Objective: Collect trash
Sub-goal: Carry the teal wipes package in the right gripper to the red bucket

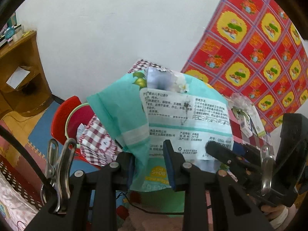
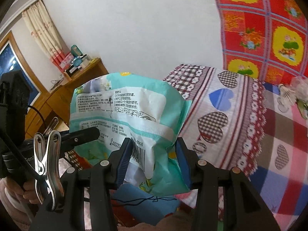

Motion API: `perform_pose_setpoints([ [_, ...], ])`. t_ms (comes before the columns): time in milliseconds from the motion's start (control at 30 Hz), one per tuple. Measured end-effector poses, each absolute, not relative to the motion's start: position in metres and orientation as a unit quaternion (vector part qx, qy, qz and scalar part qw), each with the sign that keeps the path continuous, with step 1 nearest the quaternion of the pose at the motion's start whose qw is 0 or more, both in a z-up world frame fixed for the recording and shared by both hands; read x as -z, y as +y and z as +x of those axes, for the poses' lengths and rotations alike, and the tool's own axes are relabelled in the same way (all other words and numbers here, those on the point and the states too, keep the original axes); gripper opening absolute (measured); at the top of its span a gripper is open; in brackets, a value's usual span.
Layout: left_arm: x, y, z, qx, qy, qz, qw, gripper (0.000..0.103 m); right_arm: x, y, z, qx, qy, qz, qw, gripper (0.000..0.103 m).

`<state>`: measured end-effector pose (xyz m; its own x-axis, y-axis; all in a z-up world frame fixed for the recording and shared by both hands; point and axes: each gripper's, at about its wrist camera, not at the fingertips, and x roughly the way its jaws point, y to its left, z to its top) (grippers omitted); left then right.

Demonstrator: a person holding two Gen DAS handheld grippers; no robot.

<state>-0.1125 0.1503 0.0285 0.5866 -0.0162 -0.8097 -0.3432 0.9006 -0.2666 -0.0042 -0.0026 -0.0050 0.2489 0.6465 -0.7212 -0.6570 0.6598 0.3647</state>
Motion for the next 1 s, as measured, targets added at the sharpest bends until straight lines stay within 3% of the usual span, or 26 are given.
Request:
perform_pose_setpoints([
  [1000,0.004,0.266,-0.030,-0.162,0.445,-0.221,0.853,0.028,0.041,0.132,0.090,-0.448,0.475,-0.043,0.756,0.047],
])
